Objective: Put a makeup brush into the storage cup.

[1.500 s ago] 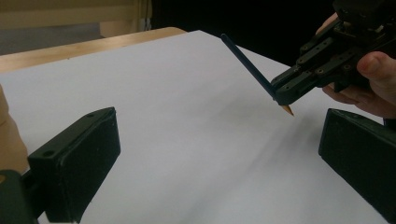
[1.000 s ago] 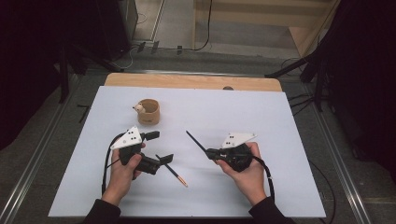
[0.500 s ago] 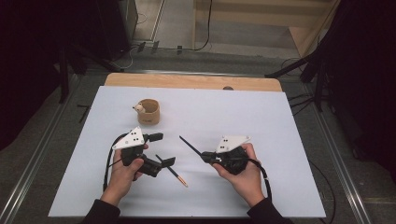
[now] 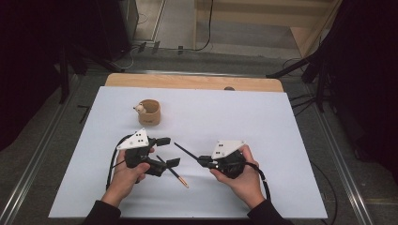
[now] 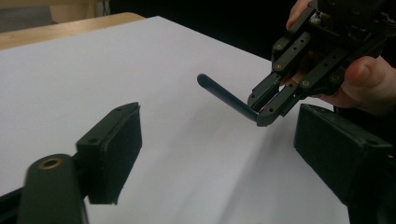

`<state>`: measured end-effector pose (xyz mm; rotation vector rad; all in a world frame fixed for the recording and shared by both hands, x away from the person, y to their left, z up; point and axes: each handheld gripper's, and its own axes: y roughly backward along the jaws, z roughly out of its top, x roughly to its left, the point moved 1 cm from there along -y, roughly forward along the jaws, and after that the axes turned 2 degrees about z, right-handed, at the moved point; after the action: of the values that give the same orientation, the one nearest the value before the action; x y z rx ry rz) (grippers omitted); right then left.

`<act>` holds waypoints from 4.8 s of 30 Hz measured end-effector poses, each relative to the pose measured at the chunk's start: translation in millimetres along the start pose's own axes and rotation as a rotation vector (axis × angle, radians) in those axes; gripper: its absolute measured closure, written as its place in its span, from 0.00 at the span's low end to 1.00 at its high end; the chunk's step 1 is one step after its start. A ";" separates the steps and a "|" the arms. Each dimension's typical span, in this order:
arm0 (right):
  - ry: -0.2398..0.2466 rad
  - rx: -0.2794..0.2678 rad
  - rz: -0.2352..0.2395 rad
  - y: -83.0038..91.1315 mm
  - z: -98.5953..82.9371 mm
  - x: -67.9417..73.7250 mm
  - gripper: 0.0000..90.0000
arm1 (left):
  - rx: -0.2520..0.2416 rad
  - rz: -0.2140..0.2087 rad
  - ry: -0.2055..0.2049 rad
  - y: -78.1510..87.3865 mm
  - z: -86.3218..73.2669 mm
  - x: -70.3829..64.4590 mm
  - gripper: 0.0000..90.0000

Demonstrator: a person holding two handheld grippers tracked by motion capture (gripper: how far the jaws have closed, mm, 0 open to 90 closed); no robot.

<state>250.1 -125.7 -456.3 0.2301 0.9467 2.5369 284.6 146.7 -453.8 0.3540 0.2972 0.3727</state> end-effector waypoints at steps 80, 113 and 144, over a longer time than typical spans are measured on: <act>0.136 0.053 0.020 -7.5 0.5 6.6 0.94 | 0.146 -0.246 0.196 -5.0 6.4 13.3 0.95; -0.111 -0.227 -0.141 8.7 -5.2 -14.9 0.41 | 0.001 -0.046 0.109 8.9 9.1 8.8 0.95; -0.373 -0.385 -0.304 0.9 -4.3 -7.6 0.31 | -0.199 0.162 0.034 9.9 4.1 -1.9 0.96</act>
<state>255.4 -132.1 -459.0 0.3907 0.3149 2.2299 281.4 153.3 -445.9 0.1764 0.2628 0.5632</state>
